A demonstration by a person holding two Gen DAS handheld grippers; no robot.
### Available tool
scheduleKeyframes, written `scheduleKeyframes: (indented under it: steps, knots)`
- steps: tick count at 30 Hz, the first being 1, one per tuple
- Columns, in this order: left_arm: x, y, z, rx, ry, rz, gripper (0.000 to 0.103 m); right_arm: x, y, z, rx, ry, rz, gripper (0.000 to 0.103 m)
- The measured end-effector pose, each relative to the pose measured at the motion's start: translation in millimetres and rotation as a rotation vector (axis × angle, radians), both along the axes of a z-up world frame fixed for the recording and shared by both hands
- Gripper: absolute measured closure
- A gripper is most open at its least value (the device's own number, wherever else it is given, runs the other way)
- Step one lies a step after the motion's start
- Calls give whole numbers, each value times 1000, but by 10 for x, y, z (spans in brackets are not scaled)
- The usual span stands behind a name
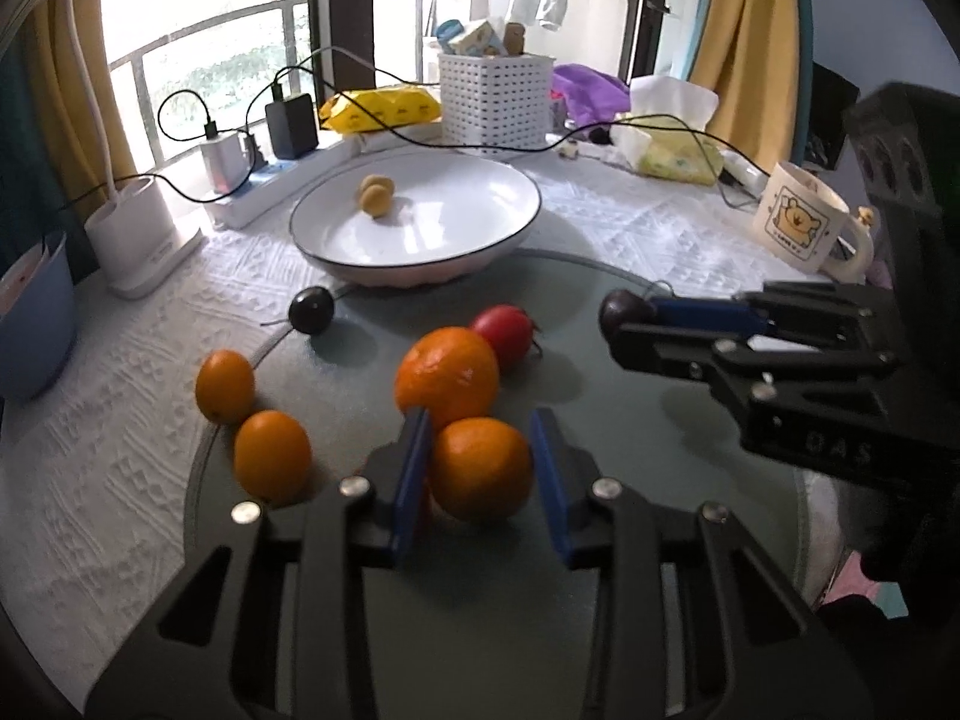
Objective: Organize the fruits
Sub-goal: 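Close the right tool on the dark cherry while the left tool grasps the orange, then place the cherry on the white plate with the right tool while the left tool places the orange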
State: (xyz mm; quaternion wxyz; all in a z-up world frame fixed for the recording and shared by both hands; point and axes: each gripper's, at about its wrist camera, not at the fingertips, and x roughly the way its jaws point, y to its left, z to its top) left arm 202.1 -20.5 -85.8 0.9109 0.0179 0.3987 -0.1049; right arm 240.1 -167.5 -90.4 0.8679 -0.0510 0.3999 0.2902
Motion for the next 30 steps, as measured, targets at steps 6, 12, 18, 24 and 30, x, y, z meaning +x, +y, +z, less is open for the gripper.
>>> scheduleKeyframes:
  steps: [6,12,18,24,30]
  knots:
    - [-33,41,213,-9,-47,9,68,90,10,105,7,-29,-2,74]
    - [72,133,391,-29,-88,27,68,231,-5,203,16,-53,-9,74]
    - [252,152,457,-24,-103,23,68,381,-7,229,14,-64,-8,74]
    - [448,174,442,-24,-101,25,68,572,17,238,13,-71,-7,74]
    - [635,234,389,-34,-86,30,68,728,106,221,7,-70,10,74]
